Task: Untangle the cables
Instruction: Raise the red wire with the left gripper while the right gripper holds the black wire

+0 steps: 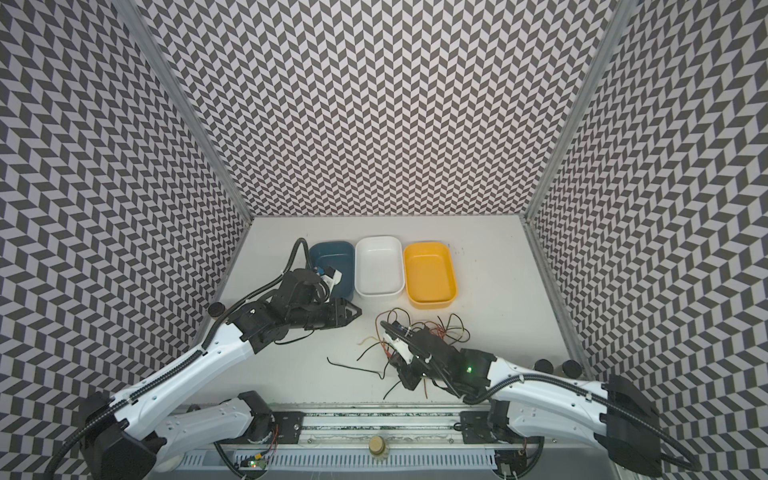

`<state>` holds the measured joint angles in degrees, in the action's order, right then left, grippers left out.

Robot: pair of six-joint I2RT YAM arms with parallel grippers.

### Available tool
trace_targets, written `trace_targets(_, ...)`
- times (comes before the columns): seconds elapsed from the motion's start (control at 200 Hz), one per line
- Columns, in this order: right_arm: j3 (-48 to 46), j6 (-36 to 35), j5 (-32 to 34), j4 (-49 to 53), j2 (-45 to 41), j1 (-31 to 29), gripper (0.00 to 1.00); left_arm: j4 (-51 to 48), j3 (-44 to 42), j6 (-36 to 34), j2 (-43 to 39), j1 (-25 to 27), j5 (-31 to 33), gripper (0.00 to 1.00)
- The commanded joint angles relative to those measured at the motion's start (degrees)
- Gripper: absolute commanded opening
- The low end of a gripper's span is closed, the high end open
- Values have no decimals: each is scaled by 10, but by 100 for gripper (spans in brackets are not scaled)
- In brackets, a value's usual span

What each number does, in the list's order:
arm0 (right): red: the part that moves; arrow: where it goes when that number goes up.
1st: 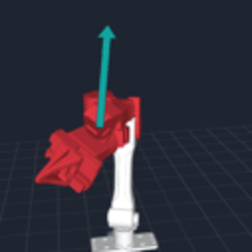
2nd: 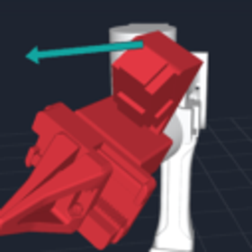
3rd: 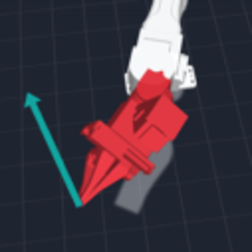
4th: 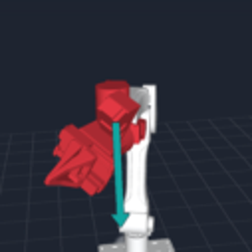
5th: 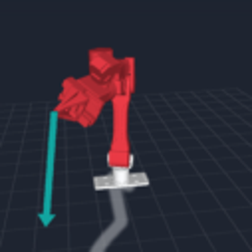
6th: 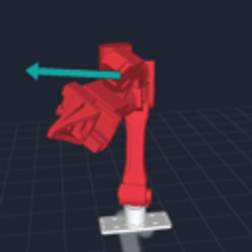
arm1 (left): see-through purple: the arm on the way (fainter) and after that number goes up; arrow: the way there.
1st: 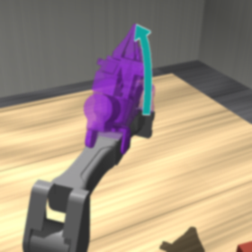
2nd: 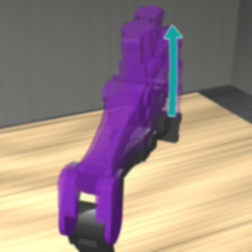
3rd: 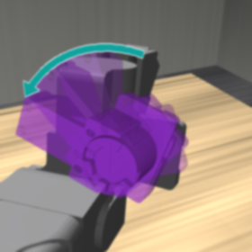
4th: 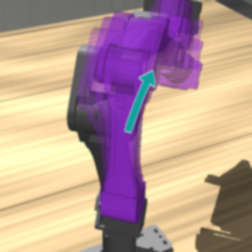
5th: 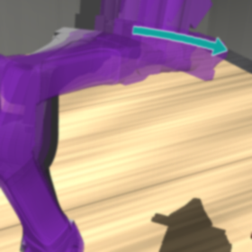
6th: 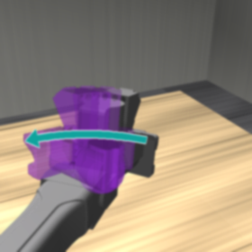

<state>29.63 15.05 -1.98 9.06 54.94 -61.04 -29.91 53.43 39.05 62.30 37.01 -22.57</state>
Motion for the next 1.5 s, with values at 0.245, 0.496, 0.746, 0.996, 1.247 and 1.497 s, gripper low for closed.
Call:
trace_targets(0.245,21,-17,20,7,-32,-4,0,100,-55,56,-28,19,-69,62)
trace_targets(0.496,46,-22,-6,18,9,-4,0,128,-58,91,-14,107,-25,67)
trace_targets(0.746,46,-22,3,14,-2,-4,0,84,-33,74,30,157,34,59)
trace_targets(0.996,34,-21,-8,3,-17,-4,0,85,-33,82,50,157,53,35)
trace_targets(1.247,20,-19,-27,-11,-19,-4,0,93,-31,89,60,157,63,25)
trace_targets(1.497,14,-20,-30,-20,-17,-4,0,102,-23,93,73,157,59,19)
